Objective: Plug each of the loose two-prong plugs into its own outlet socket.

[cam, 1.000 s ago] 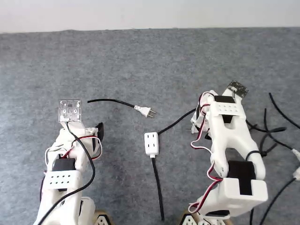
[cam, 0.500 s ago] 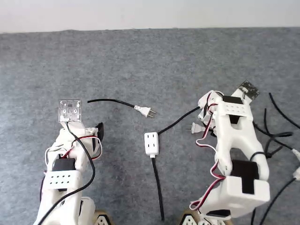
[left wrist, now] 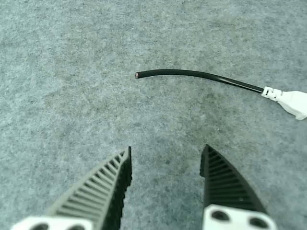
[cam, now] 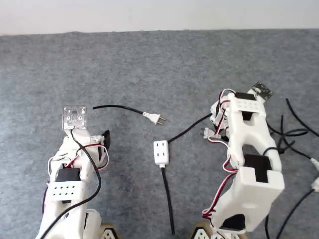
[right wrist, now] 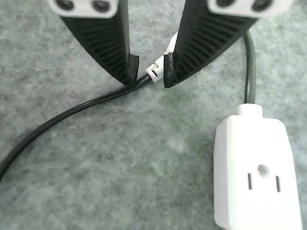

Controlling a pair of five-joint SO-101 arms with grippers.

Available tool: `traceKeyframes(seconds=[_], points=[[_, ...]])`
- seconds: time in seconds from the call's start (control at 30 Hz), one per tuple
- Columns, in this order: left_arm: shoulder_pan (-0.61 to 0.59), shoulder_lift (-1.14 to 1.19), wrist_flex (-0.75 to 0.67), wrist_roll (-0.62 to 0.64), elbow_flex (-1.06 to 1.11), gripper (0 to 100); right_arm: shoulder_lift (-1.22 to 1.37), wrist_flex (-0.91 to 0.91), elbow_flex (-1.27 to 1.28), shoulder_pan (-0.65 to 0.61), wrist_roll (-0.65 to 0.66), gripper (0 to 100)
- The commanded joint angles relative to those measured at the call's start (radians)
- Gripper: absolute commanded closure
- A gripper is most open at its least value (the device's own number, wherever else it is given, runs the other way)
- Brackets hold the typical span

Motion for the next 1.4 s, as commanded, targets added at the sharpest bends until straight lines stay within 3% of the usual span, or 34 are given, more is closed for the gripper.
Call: traceKeyframes(seconds=[0.0,0.4,0.57,0.8,0.93,1.17,1.37], points=[[-0.003,-0.008,-0.018,-0.009,-0.018,77,0.002,0.082,-0.038,-0.025,-0.005,87.8],[-0.003,-0.008,-0.021,-0.009,-0.018,77,0.015,0.093,-0.032,-0.074,0.041,88.3],[-0.005,-0.008,-0.021,-0.009,-0.018,77,0.077,0.101,-0.063,-0.085,0.040,99.5],[-0.005,-0.008,-0.021,-0.009,-0.018,77,0.137,0.211,-0.175,-0.088,0.063,99.1],[-0.003,-0.008,-0.021,-0.009,-0.018,77,0.119,0.278,-0.235,-0.116,0.241,99.1],[-0.002,-0.008,-0.023,-0.009,-0.018,77,0.015,0.349,-0.311,-0.294,0.634,99.1],[-0.003,-0.008,-0.023,-0.009,-0.018,77,-0.036,0.389,-0.333,-0.317,1.195,99.1]])
